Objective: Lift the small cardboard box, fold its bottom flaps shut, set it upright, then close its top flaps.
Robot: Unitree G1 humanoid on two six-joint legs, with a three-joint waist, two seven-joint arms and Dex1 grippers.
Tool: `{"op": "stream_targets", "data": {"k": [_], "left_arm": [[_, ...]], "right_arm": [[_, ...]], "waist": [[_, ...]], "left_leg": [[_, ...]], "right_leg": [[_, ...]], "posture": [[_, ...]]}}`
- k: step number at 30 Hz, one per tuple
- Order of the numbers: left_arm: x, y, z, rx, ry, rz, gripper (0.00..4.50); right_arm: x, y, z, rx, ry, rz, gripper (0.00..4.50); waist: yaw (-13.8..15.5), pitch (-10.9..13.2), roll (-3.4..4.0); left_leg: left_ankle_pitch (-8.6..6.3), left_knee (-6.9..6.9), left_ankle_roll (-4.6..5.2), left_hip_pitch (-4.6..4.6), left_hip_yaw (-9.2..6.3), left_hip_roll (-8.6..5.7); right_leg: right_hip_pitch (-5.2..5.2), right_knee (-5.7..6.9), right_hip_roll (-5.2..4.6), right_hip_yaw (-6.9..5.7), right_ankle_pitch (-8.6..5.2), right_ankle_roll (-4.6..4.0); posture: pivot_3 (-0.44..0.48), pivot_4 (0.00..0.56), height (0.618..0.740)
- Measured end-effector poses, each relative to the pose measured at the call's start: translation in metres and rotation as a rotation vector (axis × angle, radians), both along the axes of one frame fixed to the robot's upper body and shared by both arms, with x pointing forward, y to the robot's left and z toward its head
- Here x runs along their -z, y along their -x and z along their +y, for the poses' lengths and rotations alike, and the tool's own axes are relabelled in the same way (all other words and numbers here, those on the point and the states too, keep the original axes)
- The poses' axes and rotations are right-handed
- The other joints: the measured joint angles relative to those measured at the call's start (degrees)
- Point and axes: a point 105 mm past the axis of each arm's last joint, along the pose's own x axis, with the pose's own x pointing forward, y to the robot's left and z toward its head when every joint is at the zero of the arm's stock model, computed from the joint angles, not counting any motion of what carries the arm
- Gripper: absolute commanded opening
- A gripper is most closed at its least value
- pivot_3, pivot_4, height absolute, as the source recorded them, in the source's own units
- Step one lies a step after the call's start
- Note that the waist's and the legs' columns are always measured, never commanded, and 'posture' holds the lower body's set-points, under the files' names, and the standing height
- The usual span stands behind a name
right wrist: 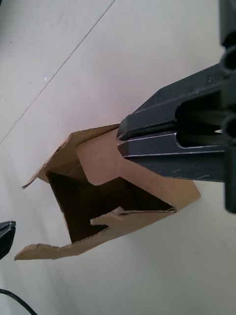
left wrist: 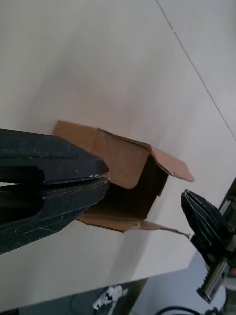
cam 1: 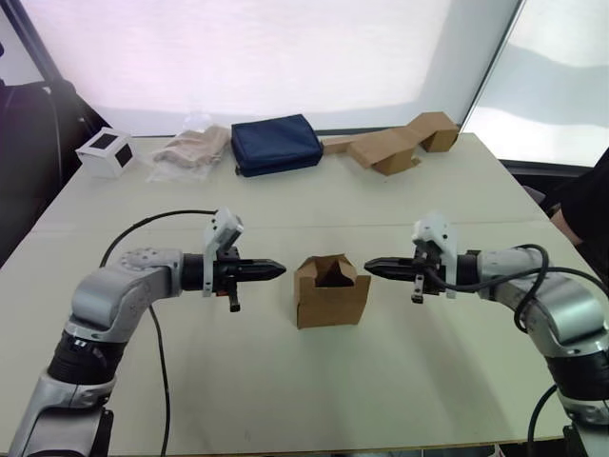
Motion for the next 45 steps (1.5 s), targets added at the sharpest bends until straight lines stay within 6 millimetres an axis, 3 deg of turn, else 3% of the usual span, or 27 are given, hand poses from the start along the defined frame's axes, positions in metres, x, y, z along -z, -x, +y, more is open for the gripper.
{"op": "stream_targets", "data": {"k": [6, 13, 30, 34, 39, 43, 45], "left_arm": [[0.018, 0.003, -0.016, 0.051, -0.079, -0.012, 0.04], [0.032, -0.012, -0.031, 0.06, -0.117, -0.077, 0.04], [0.033, -0.02, -0.034, 0.079, -0.127, -0.152, 0.04], [0.022, -0.024, -0.024, 0.036, -0.082, -0.113, 0.04], [-0.014, -0.036, -0.013, -0.003, -0.028, -0.164, 0.04], [-0.015, -0.064, -0.001, -0.093, -0.049, -0.177, 0.04], [-0.003, -0.079, 0.003, -0.135, -0.09, -0.186, 0.04]], "right_arm": [[0.005, -0.006, 0.007, -0.025, 0.013, -0.001, 0.0], [0.012, -0.011, 0.017, -0.066, 0.045, 0.007, 0.0], [0.026, -0.015, 0.025, -0.102, 0.072, 0.013, 0.0], [0.019, -0.015, 0.016, -0.062, 0.014, 0.042, 0.0], [-0.004, -0.008, 0.008, -0.047, -0.055, 0.03, 0.0], [-0.029, -0.003, -0.006, 0.008, -0.121, 0.01, 0.0], [-0.038, 0.0, -0.015, 0.042, -0.105, -0.015, 0.0]], "waist": [[0.0, 0.0, 0.0], [0.0, 0.0, 0.0], [0.0, 0.0, 0.01], [0.0, 0.0, 0.01], [0.0, 0.0, 0.01], [0.2, 0.0, 0.01], [0.3, 0.0, 0.01]], "left_leg": [[0.0, 0.0, 0.0, 0.0, 0.0, 0.0], [0.0, 0.0, 0.0, 0.0, 0.01, -0.02], [0.0, 0.01, 0.0, 0.01, 0.0, -0.03], [0.0, 0.01, 0.0, 0.0, -0.01, -0.02], [0.0, 0.01, 0.0, 0.0, -0.01, -0.03], [0.0, 0.01, 0.0, -0.01, -0.02, -0.07], [-0.02, 0.0, 0.04, -0.02, -0.01, -0.12]], "right_leg": [[0.0, 0.0, 0.0, 0.0, 0.0, 0.0], [0.0, -0.02, 0.05, 0.0, 0.0, 0.0], [0.01, 0.0, 0.0, -0.01, 0.0, 0.0], [0.0, 0.01, -0.03, -0.01, 0.0, 0.0], [0.0, 0.0, -0.02, -0.02, 0.0, 0.0], [0.0, 0.01, 0.02, -0.06, 0.0, 0.0], [0.02, -0.05, 0.0, -0.06, 0.0, 0.0]], "posture": [[0.0, 0.15, 0.74], [0.0, 0.15, 0.74], [0.0, 0.15, 0.74], [0.0, 0.15, 0.74], [0.0, 0.15, 0.74], [0.0, 0.15, 0.74], [0.0, 0.15, 0.74]]}}
